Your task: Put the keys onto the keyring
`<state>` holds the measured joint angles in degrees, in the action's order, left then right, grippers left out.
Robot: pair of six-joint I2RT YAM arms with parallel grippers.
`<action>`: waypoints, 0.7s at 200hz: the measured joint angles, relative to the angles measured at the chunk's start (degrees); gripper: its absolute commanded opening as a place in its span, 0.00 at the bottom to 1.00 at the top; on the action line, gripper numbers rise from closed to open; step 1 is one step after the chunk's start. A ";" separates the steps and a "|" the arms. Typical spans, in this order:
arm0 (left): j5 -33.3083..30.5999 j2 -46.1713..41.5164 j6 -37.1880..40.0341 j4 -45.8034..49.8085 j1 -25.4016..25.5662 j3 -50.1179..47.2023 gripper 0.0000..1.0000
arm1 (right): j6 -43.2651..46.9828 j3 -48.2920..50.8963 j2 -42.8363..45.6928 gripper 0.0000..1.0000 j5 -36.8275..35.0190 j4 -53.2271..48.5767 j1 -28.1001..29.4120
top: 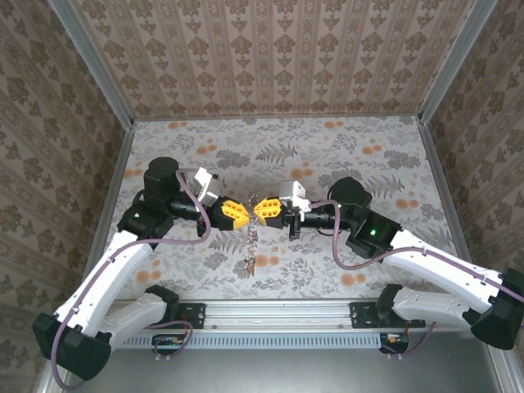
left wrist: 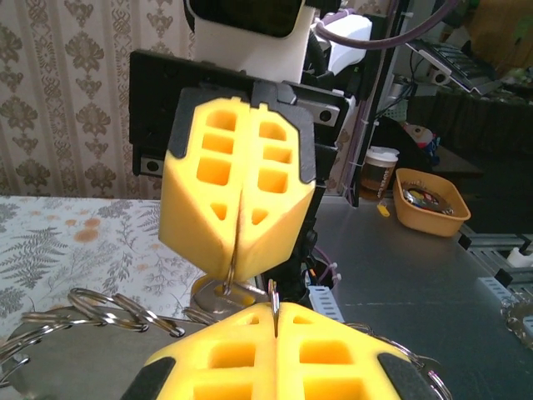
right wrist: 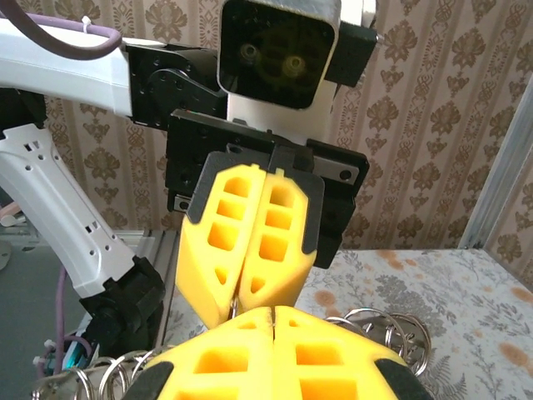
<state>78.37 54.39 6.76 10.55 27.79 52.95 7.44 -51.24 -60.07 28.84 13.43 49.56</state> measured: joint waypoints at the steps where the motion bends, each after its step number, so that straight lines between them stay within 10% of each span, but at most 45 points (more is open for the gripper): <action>1: 0.02 0.00 -0.07 -0.11 0.00 0.02 0.00 | 0.02 0.00 0.00 0.00 0.00 0.00 0.00; 140: -1.86 1.18 -8.39 -11.89 0.76 -1.03 0.00 | -1.66 1.22 2.47 0.00 -0.17 0.98 0.00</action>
<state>76.51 55.57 -1.63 -1.34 28.56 51.92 5.78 -50.02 -57.60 28.67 14.41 49.56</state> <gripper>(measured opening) 0.042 0.049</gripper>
